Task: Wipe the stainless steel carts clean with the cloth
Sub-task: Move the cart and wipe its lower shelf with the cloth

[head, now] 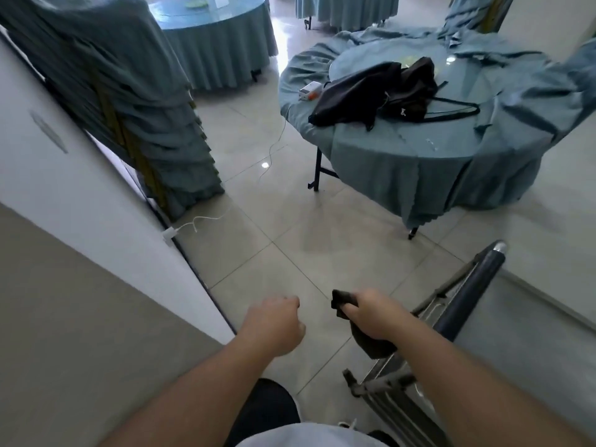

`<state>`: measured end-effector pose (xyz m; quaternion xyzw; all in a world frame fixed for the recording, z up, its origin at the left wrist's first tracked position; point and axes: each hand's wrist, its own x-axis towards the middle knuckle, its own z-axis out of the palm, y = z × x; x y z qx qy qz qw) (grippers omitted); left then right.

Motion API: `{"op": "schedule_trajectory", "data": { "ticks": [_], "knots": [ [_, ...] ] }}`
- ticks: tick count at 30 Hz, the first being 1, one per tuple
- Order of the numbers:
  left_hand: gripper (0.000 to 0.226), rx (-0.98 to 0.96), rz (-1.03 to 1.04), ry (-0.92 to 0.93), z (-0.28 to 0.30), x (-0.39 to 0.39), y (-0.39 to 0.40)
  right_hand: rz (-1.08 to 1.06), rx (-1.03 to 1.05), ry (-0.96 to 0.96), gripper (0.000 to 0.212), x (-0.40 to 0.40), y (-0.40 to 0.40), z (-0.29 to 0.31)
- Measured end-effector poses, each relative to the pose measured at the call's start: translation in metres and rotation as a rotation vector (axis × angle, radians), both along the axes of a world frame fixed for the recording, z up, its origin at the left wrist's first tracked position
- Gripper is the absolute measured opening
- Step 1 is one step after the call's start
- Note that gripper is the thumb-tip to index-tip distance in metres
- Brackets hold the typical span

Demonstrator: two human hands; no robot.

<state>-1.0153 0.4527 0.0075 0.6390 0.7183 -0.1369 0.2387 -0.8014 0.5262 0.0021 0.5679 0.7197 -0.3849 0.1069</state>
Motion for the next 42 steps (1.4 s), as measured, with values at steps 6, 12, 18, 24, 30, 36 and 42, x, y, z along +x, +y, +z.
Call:
{"op": "schedule_trajectory", "data": {
  "ticks": [6,12,18,24,30,36,42],
  "knots": [
    [0.046,-0.024,-0.085,0.017,-0.012,-0.020,0.100,-0.068,-0.022,-0.040,0.030,-0.007,0.081,-0.021],
    [0.048,-0.061,-0.262,0.008,-0.031,-0.049,0.233,-0.261,-0.026,-0.109,0.024,-0.015,0.163,-0.034],
    [0.048,-0.073,-0.416,-0.029,-0.033,-0.057,0.343,-0.451,-0.049,-0.138,0.028,-0.022,0.206,-0.019],
    [0.050,-0.140,-0.559,-0.070,-0.038,-0.012,0.422,-0.725,-0.065,-0.061,0.029,0.010,0.229,-0.020],
    [0.052,-0.106,-0.729,-0.031,-0.040,0.078,0.506,-1.004,0.010,-0.012,0.028,0.080,0.281,-0.036],
    [0.053,-0.054,-0.828,-0.034,-0.022,0.195,0.600,-1.077,0.031,0.060,0.030,0.175,0.367,-0.029],
    [0.038,-0.034,-0.919,-0.077,0.004,0.319,0.676,-1.148,0.089,0.042,0.028,0.279,0.440,0.002]
  ]
}}
